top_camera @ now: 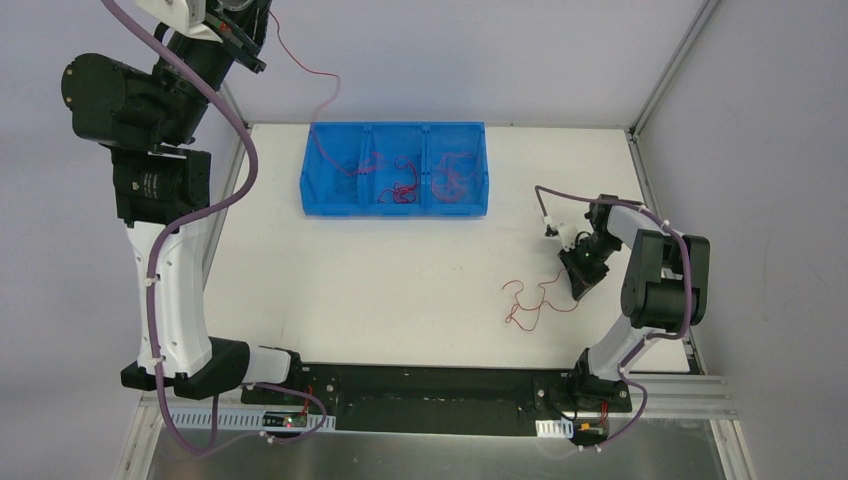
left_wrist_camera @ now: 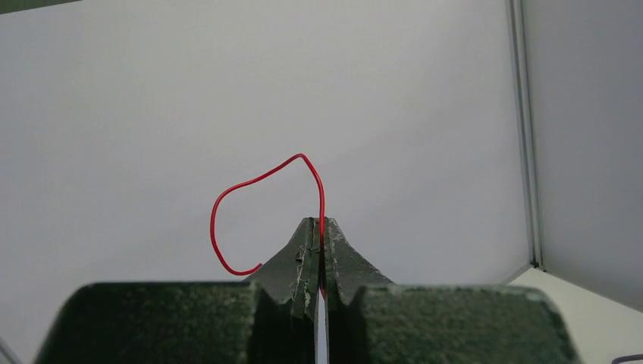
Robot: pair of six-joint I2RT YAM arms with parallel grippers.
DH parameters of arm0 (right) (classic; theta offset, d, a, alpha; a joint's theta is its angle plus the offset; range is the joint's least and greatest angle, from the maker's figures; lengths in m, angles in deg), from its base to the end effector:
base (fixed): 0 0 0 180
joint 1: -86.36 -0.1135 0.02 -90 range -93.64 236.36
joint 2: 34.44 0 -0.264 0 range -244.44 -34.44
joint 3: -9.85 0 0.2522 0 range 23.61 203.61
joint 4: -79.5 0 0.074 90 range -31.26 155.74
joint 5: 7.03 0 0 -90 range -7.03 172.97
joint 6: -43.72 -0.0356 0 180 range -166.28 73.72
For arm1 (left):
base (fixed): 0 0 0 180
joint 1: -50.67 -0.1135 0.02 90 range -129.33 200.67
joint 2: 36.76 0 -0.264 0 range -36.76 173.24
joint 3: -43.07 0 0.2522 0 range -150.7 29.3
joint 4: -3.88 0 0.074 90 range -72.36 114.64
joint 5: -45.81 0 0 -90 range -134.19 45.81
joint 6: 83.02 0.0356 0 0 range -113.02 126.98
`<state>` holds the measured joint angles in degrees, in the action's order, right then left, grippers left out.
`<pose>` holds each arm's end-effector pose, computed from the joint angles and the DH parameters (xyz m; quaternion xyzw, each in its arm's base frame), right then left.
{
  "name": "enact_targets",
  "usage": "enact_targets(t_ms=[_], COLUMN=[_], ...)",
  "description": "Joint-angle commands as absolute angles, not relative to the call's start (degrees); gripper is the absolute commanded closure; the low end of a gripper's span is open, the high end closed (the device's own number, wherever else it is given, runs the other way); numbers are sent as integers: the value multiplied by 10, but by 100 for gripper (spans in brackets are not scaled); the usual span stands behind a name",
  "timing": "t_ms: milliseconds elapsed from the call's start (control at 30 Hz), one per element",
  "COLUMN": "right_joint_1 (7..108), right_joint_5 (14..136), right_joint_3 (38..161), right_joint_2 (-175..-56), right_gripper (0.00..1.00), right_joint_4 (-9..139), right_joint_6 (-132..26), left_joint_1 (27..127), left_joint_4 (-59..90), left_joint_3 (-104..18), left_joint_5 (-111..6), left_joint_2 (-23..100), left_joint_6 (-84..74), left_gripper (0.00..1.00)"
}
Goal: Untangle the cables
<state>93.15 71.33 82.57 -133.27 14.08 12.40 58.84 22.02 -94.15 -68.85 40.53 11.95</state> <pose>0.2829 -0.0265 0.1545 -0.4340 0.8951 0.0925 0.0437 0.1638 -0.0385 0.6602 0.2393 0.3741 -0.1121 0.8890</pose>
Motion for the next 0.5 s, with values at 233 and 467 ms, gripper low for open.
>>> enact_targets(t_ms=[233,467], right_joint_1=[934,934], right_joint_5=[651,637], right_joint_3=[875,868], right_joint_2=[-1336,-1330], right_gripper=[100,100], right_joint_4=[125,125], right_joint_6=[100,89], left_joint_1=[594,624], left_joint_4=[133,80], left_joint_3=[-1043,-1028], left_joint_5=[-750,-762], left_joint_2=[536,581], left_joint_6=[-36,-80], left_gripper=[100,100])
